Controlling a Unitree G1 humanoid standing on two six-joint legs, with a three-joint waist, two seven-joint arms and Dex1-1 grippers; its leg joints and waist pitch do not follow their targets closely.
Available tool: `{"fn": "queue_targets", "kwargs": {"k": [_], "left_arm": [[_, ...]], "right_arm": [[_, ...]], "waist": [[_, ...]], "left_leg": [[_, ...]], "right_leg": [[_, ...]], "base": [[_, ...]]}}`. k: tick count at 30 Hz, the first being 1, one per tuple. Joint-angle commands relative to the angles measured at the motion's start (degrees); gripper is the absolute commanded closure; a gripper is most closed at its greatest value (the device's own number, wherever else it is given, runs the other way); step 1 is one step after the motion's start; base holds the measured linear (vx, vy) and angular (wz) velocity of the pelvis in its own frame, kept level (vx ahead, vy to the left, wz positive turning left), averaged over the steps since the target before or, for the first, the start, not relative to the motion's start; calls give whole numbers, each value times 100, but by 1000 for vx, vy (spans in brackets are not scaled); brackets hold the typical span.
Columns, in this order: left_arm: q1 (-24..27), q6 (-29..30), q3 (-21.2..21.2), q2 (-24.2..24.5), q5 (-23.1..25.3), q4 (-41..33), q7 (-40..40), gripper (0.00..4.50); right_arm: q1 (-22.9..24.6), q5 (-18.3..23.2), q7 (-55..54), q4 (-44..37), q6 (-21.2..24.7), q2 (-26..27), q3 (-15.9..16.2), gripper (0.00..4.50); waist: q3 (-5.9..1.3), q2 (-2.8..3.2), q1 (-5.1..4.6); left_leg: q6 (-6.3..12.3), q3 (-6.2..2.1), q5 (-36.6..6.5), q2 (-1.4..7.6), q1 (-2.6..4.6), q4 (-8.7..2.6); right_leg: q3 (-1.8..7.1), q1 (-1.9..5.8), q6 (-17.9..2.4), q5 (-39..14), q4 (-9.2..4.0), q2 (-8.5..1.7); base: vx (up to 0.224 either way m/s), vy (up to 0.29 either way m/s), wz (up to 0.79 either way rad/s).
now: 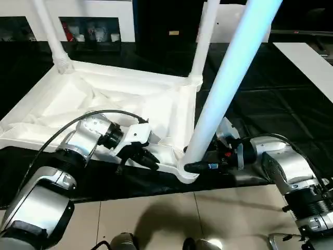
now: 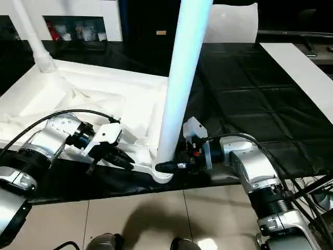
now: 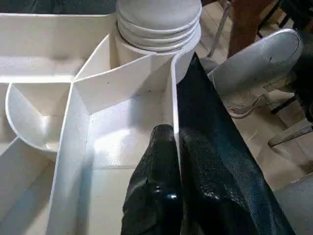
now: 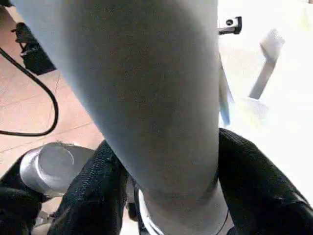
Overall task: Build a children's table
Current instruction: Rotate leg to tighten
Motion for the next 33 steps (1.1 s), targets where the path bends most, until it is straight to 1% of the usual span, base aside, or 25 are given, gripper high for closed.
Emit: {"fn": "queue_targets", "kwargs": {"k": [1,2,4,6,7,8,9,10,11,12,13,14,16,17,18,19,22,23,24,25,27,29,30,31,33], "left_arm": [[-103,54,62,-114,63,-57,-100,450],[-103,54,62,-114,63,-57,-100,450],[-50,375,243,-153,-65,-157,209,450],[-41,501,271,-162,-118,-189,282,450],[4,931,381,-247,-104,-300,919,450],[26,1099,453,-322,-122,-349,1212,450],[28,1188,491,-363,-119,-364,1350,450],[35,1522,631,-555,-95,-420,1907,450],[35,1596,664,-606,-83,-434,2036,450],[29,1804,750,-746,-24,-460,2409,450],[11,1911,805,-866,13,-450,2717,450],[-3,1977,840,-941,36,-440,2916,450],[-138,2188,1013,-1348,140,-349,3893,450],[-180,2201,1045,-1444,162,-311,4112,450],[-201,2202,1058,-1489,171,-292,4210,450],[-273,2274,1140,-1659,171,-264,4657,450],[-428,2356,1215,-1938,244,-232,5310,450],[-461,2369,1227,-1996,278,-230,5405,450],[-472,2355,1230,-2012,342,-238,5425,450],[-472,2355,1230,-2012,342,-238,5425,450],[-440,2304,1206,-1953,386,-263,5332,450],[-367,2233,1170,-1813,399,-312,5135,450],[-248,2128,1109,-1614,384,-387,4837,450],[-248,2128,1109,-1614,384,-387,4837,450],[-43,1897,1017,-1272,338,-479,4263,450]], "right_arm": [[110,169,-7,-214,217,42,35,226],[110,169,-7,-214,217,42,35,226],[234,225,-363,-414,570,157,-30,236],[266,222,-442,-470,633,178,-28,239],[363,-100,-1286,-487,572,497,-63,239],[380,-251,-1727,-459,546,686,-98,239],[374,-283,-1908,-442,589,775,-129,241],[314,-343,-2670,-328,754,1208,-307,242],[292,-341,-2854,-297,800,1325,-361,242],[228,-330,-3341,-212,932,1638,-512,243],[166,-340,-3681,-113,981,1867,-593,245],[128,-352,-3887,-51,1012,2002,-636,245],[-139,-470,-4918,423,863,2623,-794,246],[-223,-506,-5152,579,800,2749,-828,246],[-267,-519,-5254,662,770,2802,-844,246],[-412,-568,-5591,913,659,2990,-896,246],[-742,-710,-6166,1377,408,3337,-1058,246],[-826,-775,-6212,1468,292,3409,-1084,246],[-891,-839,-6171,1505,130,3453,-1127,246],[-891,-839,-6171,1505,130,3453,-1127,190],[-899,-836,-6083,1480,17,3433,-1165,176],[-813,-839,-5919,1348,-56,3296,-1116,164],[-688,-834,-5691,1205,-177,3053,-1060,133],[-688,-834,-5691,1205,-177,3053,-1060,127],[-450,-787,-5145,889,-320,2604,-1027,119]], "waist": [[-446,14,-36],[-446,14,-33],[-442,8,-34],[-440,7,-35],[-436,25,-53],[-427,14,-80],[-415,6,-121],[-408,28,-146],[-413,-8,-172],[-406,7,-196],[-420,8,-286],[-419,16,-306],[-433,35,-374],[-416,28,-419],[-423,24,-427],[-427,18,-420],[-452,8,-418],[-462,34,-423],[-464,27,-420],[-476,24,-407],[-513,28,-385],[-530,33,-379],[-536,24,-376],[-549,23,-376],[-564,9,-369]], "left_leg": [[172,-85,-1276,293,171,-374],[163,-83,-1275,300,179,-377],[151,-84,-1281,296,173,-381],[115,-87,-1326,295,173,-385],[52,-98,-1416,300,175,-398],[-5,-101,-1504,299,172,-403],[-115,-130,-1676,267,171,-413],[-177,-139,-1788,248,187,-416],[-207,-138,-1806,248,199,-413],[-227,-155,-1848,243,203,-413],[-280,-190,-1954,239,187,-422],[-267,-185,-1981,238,196,-420],[-256,-176,-2034,240,203,-406],[-280,-189,-2140,222,200,-399],[-233,-180,-2166,194,217,-378],[-188,-179,-2120,190,214,-377],[-118,-161,-1989,200,206,-377],[-132,-161,-1958,211,213,-383],[-124,-152,-1946,209,203,-384],[-106,-149,-1900,209,205,-383],[-10,-128,-1577,211,163,-378],[78,-108,-1386,207,147,-363],[132,-106,-1282,197,122,-355],[159,-110,-1221,194,103,-353],[298,-99,-1028,197,89,-333]], "right_leg": [[268,285,-1280,-1696,-325,-407],[271,280,-1275,-1684,-329,-403],[269,284,-1272,-1687,-327,-400],[270,283,-1238,-1803,-335,-409],[270,268,-1187,-1974,-350,-415],[274,244,-1174,-2075,-350,-415],[256,244,-1081,-2442,-385,-425],[251,230,-959,-2768,-444,-428],[251,221,-920,-2868,-454,-423],[245,214,-900,-2974,-460,-428],[213,237,-786,-3148,-485,-421],[216,220,-786,-3140,-496,-420],[233,195,-839,-2988,-496,-410],[209,182,-839,-3101,-514,-405],[200,183,-760,-3241,-549,-404],[201,197,-716,-3262,-569,-411],[217,198,-701,-3039,-547,-383],[227,186,-755,-2869,-524,-377],[228,200,-779,-2718,-517,-370],[232,210,-795,-2605,-504,-369],[259,255,-942,-1975,-423,-360],[265,277,-1071,-1573,-379,-354],[263,304,-1120,-1425,-355,-358],[260,333,-1123,-1369,-340,-362],[259,371,-1135,-1186,-323,-367]], "base": [[0,0,0],[0,0,0],[0,0,0],[0,0,0],[0,0,0],[0,0,0],[0,0,0],[0,0,0],[0,0,0],[0,0,0],[0,0,0],[0,0,0],[0,0,0],[0,0,0],[0,0,0],[0,0,0],[0,0,0],[0,0,0],[0,0,0],[0,0,0],[0,0,0],[0,0,0],[0,0,0],[0,0,0],[0,0,0]]}}
